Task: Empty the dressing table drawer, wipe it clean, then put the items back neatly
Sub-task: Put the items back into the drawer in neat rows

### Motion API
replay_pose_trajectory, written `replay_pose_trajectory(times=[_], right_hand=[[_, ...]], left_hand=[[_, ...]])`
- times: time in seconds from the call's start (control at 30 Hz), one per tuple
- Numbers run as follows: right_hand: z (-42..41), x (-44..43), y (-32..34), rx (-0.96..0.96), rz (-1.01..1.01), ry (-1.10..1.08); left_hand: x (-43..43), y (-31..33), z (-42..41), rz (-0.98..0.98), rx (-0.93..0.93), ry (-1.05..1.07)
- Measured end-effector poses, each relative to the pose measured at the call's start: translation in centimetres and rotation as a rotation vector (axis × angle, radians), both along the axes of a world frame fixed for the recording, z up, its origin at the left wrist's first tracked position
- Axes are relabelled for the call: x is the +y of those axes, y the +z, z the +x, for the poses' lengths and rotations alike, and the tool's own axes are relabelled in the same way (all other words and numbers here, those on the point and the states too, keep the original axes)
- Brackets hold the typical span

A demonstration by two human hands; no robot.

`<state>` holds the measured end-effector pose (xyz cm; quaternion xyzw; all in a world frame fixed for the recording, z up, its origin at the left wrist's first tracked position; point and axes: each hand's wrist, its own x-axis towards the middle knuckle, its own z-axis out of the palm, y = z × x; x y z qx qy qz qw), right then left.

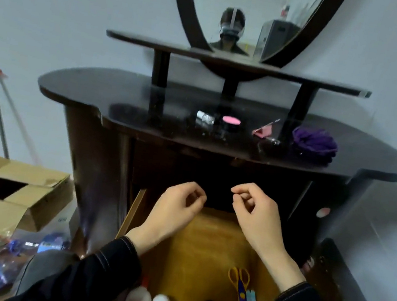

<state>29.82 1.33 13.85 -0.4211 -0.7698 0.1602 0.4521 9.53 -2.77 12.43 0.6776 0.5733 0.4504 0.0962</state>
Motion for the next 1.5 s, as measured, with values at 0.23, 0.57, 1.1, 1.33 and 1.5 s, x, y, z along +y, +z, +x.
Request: replay_pose_trajectory(times=[0.23, 0.57, 1.1, 1.33, 1.5], right_hand=[[-1.3, 4.9, 8.5, -0.070, 0.177, -0.170], [-2.0, 10.1, 10.1, -0.365, -0.135, -0.112], [-8.7, 15.2, 11.1, -0.616, -0.011, -0.209], [-7.6, 13.2, 10.9, -0.356, -0.013, -0.055], [-3.3, 13.0, 11.5, 0.585, -0.364, -0.159]], left_hand=[[2.9, 10.0, -1.0, 0.445, 0.233, 0.179], [14.6, 13.2, -4.5, -0.289, 0.345, 0.098], [16.6, 12.2, -6.5, -0.044, -0.353, -0.023], [17.0, 12.2, -6.8, -0.122, -0.612, -0.102], [16.8, 11.9, -7.2, -0.127, -0.598, -0.114]])
